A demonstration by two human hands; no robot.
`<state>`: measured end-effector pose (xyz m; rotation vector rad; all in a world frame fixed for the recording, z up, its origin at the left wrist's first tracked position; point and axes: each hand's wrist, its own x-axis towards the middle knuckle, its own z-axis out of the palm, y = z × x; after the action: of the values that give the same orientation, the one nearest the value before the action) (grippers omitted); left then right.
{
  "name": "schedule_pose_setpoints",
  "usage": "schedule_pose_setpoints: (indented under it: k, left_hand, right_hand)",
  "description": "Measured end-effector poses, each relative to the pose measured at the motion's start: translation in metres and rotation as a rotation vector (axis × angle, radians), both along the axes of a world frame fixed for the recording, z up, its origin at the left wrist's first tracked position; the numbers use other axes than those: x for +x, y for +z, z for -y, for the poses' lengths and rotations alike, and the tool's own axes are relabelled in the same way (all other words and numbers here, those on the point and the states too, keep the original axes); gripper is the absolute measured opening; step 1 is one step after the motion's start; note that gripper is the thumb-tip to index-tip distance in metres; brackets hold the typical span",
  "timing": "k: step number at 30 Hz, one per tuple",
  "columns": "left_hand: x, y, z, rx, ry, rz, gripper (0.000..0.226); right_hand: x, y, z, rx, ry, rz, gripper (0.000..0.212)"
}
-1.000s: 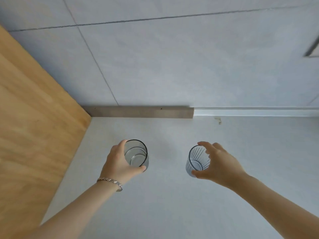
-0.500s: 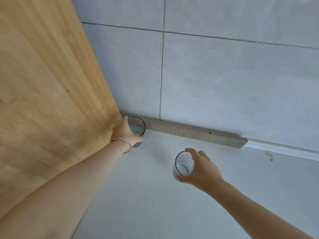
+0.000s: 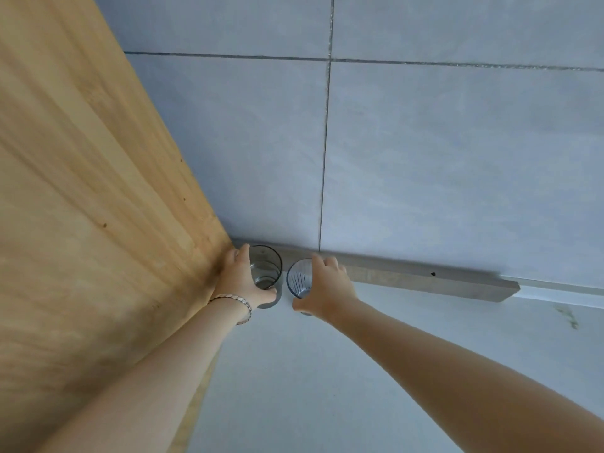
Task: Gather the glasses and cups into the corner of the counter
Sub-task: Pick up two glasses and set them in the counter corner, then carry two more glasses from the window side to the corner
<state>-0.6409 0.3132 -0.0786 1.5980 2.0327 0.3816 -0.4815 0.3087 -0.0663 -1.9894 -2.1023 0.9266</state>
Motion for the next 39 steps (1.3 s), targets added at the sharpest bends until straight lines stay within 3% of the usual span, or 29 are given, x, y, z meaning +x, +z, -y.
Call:
schedule_pose_setpoints:
  k: [3, 9, 12, 16, 19, 22, 25, 30, 39]
  left_hand:
    - [-0.004, 0.000, -0.007, 0.003, -0.008, 0.010, 0.104]
    - [-0.006, 0.000, -0.011, -0.022, -0.068, -0.021, 0.102]
    - [-0.001, 0.009, -0.002, -0.024, -0.083, -0.101, 0.097]
    - [0.023, 0.027, 0.039, 0.122, -0.129, -0.477, 0.072]
    - [0.054, 0.034, 0.073, 0.071, -0.357, -0.506, 0.050]
    - [0.101, 0.036, 0.102, -0.204, -0.543, -0.346, 0.030]
    - [0.160, 0.035, 0.123, -0.326, -0.630, -0.250, 0.025]
    - [0.281, 0.034, 0.162, -0.327, -0.754, -0.151, 0.022]
    - [0.505, 0.032, 0.232, -0.331, -1.047, -0.225, 0.017]
  right_hand:
    - [-0.010, -0.005, -0.008, 0.038, -0.049, -0.038, 0.082]
    - [-0.004, -0.009, 0.003, -0.010, -0.149, -0.217, 0.103]
    - [0.017, -0.010, 0.022, -0.048, -0.177, -0.207, 0.088]
    - [0.065, -0.003, 0.057, -0.207, -0.090, -0.130, 0.048]
    - [0.106, 0.005, 0.089, -0.377, 0.093, 0.064, 0.044]
    - [0.156, 0.007, 0.127, -0.408, 0.160, 0.239, 0.044]
    - [0.213, 0.012, 0.168, -0.408, 0.108, 0.285, 0.045]
    - [0.334, 0.024, 0.242, -0.406, -0.086, 0.282, 0.043]
    - [0.572, 0.042, 0.367, -0.379, -0.478, 0.241, 0.035]
